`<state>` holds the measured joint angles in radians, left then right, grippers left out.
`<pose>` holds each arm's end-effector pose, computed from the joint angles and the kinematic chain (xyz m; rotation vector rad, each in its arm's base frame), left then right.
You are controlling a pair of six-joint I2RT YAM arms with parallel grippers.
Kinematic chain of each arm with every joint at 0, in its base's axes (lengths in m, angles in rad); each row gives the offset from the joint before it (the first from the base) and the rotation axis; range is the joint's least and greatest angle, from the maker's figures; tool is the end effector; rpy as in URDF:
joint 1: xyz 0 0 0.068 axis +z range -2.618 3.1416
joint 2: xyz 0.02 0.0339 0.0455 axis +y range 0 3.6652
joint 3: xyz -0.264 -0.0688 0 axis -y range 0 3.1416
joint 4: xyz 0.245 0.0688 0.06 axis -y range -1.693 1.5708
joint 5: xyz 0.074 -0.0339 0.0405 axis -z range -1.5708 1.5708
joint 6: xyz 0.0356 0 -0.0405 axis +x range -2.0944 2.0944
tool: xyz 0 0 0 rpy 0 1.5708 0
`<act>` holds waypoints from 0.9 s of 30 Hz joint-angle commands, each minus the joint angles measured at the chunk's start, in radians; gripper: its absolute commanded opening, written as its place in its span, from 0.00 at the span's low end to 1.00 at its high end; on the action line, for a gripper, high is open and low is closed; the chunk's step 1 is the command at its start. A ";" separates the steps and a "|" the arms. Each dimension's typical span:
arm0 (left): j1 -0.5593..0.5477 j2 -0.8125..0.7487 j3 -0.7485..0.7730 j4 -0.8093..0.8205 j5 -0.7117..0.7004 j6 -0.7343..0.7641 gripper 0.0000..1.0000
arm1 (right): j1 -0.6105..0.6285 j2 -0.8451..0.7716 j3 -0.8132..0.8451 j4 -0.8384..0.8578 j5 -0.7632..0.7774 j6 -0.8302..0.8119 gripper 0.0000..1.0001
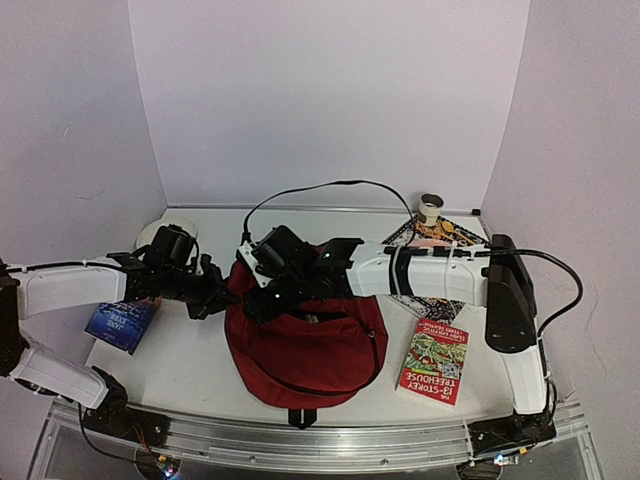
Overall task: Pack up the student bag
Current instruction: Grab the lower front pocket of the student bag.
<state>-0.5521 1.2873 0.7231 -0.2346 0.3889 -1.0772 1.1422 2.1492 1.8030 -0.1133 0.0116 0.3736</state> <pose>0.2142 -0.1478 0.2100 -0.4832 2.6154 -1.1421 0.2137 0.4668 0.2593 -0.8036 2.0079 0.9140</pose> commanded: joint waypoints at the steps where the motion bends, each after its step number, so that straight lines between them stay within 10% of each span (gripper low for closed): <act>1: -0.025 -0.029 0.009 0.076 0.006 -0.034 0.00 | 0.000 0.036 0.034 -0.050 0.010 -0.024 0.45; 27: -0.093 -0.048 0.019 0.103 0.000 -0.065 0.00 | 0.000 0.036 -0.007 -0.068 0.224 -0.027 0.42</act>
<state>-0.6328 1.2767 0.7231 -0.1988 0.3631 -1.1297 1.1435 2.1761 1.7622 -0.1467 0.2031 0.3542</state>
